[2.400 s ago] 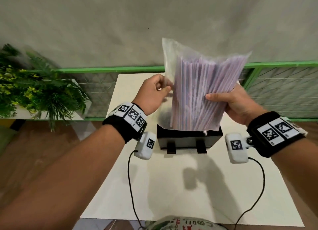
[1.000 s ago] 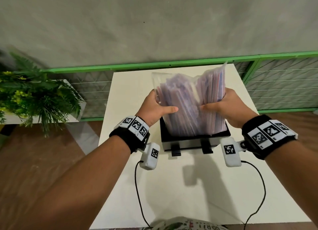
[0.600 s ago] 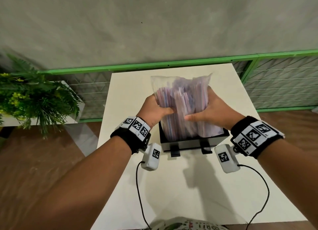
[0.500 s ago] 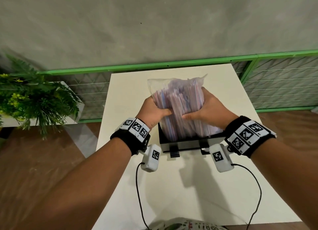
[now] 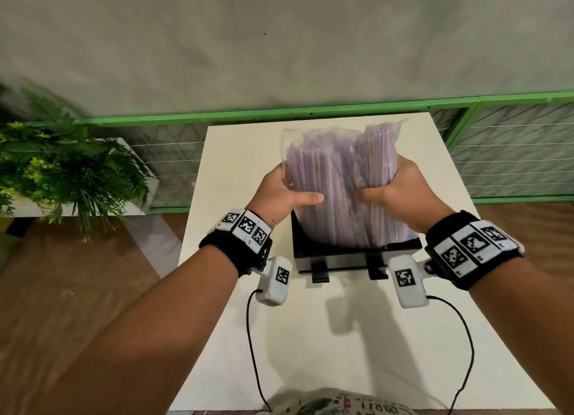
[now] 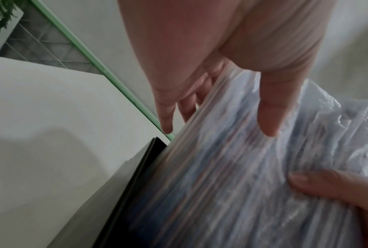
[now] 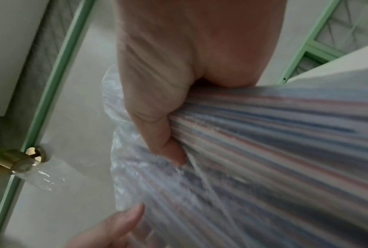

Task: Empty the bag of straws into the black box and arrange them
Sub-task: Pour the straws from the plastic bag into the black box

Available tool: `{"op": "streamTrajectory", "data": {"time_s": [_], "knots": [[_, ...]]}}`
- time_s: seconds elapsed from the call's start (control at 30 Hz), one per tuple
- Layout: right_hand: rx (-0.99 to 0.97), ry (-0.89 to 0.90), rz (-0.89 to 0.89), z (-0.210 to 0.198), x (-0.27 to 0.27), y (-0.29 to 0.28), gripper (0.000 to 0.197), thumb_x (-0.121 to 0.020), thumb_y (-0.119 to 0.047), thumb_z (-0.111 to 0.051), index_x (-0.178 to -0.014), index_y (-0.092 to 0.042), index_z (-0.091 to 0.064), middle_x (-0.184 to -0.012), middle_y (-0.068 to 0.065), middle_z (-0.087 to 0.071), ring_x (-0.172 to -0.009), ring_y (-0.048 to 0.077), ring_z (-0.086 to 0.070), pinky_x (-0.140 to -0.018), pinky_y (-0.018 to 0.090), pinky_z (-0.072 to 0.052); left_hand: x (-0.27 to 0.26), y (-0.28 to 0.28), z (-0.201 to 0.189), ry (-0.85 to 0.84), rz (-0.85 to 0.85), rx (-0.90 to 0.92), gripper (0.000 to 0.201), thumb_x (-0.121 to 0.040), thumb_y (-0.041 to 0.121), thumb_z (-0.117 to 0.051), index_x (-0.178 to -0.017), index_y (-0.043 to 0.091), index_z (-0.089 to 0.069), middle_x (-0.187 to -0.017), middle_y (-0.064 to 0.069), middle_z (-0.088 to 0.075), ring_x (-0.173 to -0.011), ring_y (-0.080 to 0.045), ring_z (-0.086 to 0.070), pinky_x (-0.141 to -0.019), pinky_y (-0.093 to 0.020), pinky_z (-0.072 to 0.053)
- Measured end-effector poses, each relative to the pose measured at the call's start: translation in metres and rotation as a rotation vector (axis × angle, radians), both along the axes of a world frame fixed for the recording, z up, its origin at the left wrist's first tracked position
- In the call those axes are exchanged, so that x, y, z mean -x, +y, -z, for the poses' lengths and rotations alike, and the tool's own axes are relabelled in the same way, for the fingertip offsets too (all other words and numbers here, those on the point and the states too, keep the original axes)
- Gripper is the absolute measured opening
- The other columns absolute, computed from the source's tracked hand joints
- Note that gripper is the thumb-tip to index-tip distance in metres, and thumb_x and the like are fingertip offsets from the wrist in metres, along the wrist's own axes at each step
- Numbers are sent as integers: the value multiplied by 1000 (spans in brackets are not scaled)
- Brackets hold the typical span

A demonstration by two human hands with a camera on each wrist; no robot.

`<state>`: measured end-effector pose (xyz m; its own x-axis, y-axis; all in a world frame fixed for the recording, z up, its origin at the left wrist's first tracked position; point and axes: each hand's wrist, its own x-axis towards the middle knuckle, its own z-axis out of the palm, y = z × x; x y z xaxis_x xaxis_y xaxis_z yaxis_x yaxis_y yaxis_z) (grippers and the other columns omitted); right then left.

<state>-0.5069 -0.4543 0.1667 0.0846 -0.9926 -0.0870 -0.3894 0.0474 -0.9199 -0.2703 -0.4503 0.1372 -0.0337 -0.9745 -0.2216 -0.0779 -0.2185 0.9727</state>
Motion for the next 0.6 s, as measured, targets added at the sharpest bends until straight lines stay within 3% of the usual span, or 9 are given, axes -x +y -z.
{"op": "streamTrajectory", "data": {"time_s": [0.17,0.3,0.43,0.53,0.6], "knots": [[2,72,-98,-11,1,-4,41,-69,2,-85,-99,-17,-65,-91,8,-72,-82,22,-72,-75,38,-59,-3,1,1,60,-1,-21,64,-55,3,-92,-113,15,-66,-115,-8,-76,-111,-25,-72,-103,-47,-54],[6,87,-102,-14,4,-9,40,-69,3,-84,-103,-9,-65,-94,17,-72,-86,31,-73,-76,44,-62,-5,1,2,56,-13,-19,62,-58,-1,-93,-111,18,-66,-113,-8,-76,-110,-28,-72,-103,-54,-53],[-16,67,-66,-12,6,-11,39,-71,2,-85,-102,-6,-64,-96,20,-71,-86,33,-73,-73,40,-63,-4,3,-1,15,-3,-18,79,-43,26,-97,-116,22,-66,-116,-7,-75,-113,-28,-70,-101,-56,-54],[-36,54,-47,-11,8,-12,38,-70,2,-85,-101,-6,-65,-96,20,-72,-86,34,-73,-74,43,-63,-2,5,0,-17,18,-15,76,-47,23,-96,-117,23,-65,-116,-9,-74,-113,-29,-69,-101,-56,-54],[-43,70,-49,-11,7,-12,38,-70,2,-85,-101,-5,-64,-95,20,-71,-86,33,-73,-71,40,-63,-2,5,1,-39,20,-15,80,-47,26,-97,-119,24,-64,-117,-9,-73,-115,-30,-68,-101,-56,-54]]}}
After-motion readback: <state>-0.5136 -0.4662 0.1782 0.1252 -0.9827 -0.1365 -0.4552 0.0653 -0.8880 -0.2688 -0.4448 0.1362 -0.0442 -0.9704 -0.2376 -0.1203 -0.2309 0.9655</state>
